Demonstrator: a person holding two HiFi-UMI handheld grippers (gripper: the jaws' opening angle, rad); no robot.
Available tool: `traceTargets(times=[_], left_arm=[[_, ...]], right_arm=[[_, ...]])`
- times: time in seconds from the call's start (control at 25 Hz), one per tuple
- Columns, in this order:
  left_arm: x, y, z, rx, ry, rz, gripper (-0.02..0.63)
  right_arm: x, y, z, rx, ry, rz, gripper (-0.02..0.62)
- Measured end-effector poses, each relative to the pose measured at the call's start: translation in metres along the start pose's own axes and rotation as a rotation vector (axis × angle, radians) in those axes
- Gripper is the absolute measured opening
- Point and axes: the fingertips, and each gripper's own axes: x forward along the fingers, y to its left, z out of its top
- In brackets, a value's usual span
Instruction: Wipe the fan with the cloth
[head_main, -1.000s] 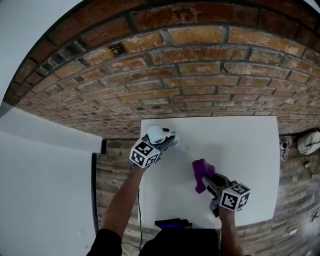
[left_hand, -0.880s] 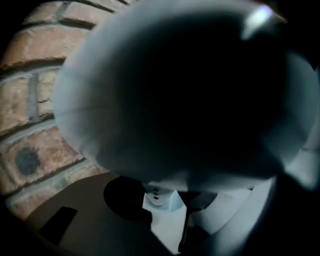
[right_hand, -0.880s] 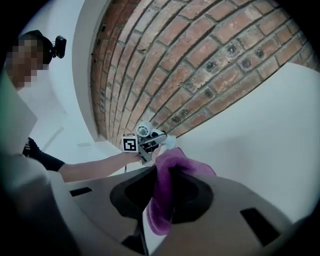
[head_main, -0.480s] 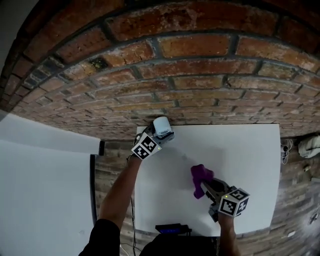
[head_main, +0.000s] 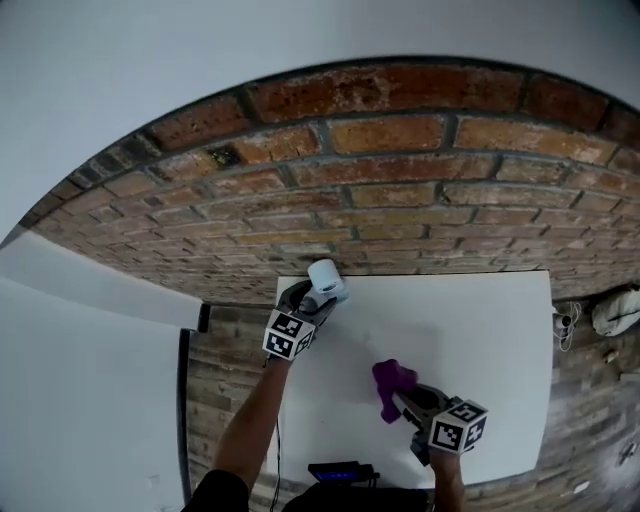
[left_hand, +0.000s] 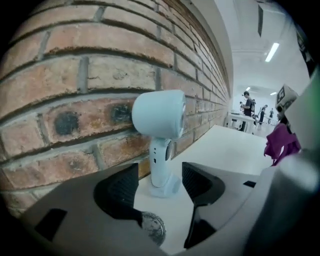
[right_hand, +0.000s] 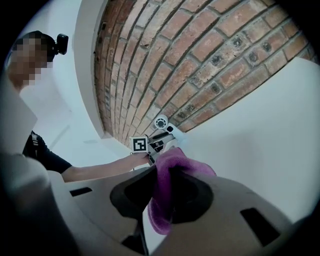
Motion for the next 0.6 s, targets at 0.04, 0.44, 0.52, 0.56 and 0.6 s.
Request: traceTargets(times=[0.04, 0.44, 0.52, 0.56, 0.6], left_arm=[[-0.002, -0.002, 0.003, -0.003, -0.015, 0.024, 0.27], [0.006, 0.007, 0.02, 0.214, 0.022, -0.117, 0.126], [0.006, 0.006, 0.021, 0.24, 0.039, -0.134, 0.126], [0.006, 0.006, 0.022, 0.232, 0.035, -0.125, 0.126], [0.004, 0.007, 0.022, 0.208, 0.024, -0.104, 0.126]], right_arm=[[0.001, 0.001, 0.0, -0.001, 0.001, 0.002, 0.066], [-0.004, 0.007, 0.004, -0.028, 0.0, 0.011, 0.064], [-0.003, 0.006, 0.002, -0.03, 0.008, 0.011, 0.064], [-0.002, 0.007, 0.001, -0.03, 0.01, 0.013, 0.064], [-0.001, 0.007, 0.001, -0.029, 0.012, 0.016, 0.064]])
